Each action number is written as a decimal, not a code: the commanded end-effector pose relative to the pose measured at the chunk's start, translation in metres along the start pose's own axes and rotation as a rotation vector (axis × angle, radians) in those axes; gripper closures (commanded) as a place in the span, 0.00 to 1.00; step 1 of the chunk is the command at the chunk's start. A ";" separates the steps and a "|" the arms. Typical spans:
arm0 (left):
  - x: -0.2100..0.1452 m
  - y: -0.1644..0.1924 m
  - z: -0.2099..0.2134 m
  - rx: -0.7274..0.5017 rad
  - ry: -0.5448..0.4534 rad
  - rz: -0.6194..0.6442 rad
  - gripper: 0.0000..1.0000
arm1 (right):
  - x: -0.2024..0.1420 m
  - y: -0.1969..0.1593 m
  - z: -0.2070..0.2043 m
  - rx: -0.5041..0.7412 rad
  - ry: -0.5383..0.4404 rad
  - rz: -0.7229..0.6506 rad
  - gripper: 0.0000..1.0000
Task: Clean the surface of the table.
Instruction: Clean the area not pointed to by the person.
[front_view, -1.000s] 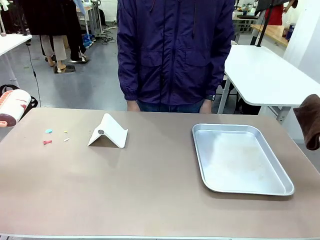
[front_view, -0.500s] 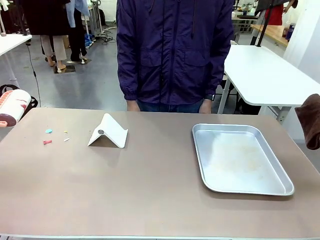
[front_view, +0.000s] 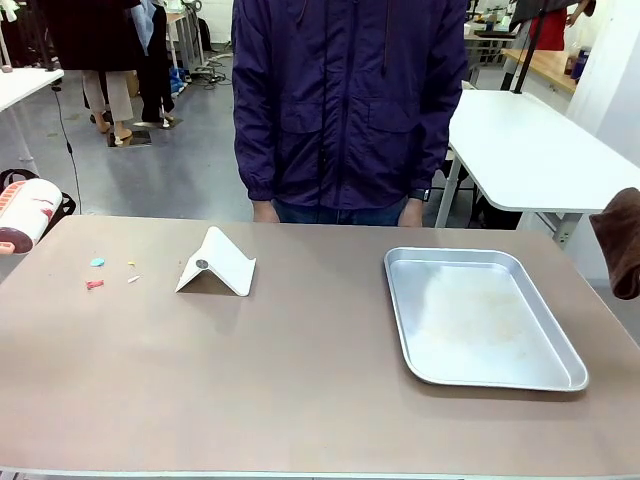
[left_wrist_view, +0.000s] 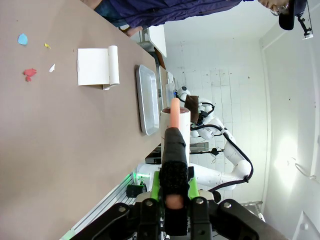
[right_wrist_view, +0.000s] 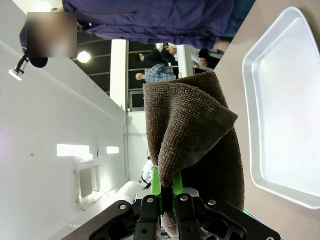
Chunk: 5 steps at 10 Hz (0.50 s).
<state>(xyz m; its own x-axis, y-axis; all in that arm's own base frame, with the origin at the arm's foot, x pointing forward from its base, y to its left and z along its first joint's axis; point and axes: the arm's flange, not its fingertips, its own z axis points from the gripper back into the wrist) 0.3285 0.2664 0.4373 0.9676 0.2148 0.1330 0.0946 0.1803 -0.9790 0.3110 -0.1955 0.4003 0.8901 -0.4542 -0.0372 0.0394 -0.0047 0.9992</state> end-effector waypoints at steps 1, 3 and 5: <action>-0.003 0.000 0.001 -0.007 0.003 -0.017 1.00 | 0.000 0.003 0.001 0.030 -0.007 0.006 0.90; -0.003 0.000 0.001 -0.007 0.003 -0.017 1.00 | 0.000 0.003 0.001 0.030 -0.007 0.006 0.90; -0.003 0.000 0.001 -0.007 0.003 -0.017 1.00 | 0.000 0.003 0.001 0.030 -0.007 0.006 0.90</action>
<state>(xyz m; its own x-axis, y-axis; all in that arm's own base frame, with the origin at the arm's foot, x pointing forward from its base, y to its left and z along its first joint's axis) 0.3285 0.2664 0.4373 0.9676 0.2148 0.1330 0.0946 0.1803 -0.9790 0.3110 -0.1955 0.4003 0.8901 -0.4542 -0.0372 0.0394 -0.0047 0.9992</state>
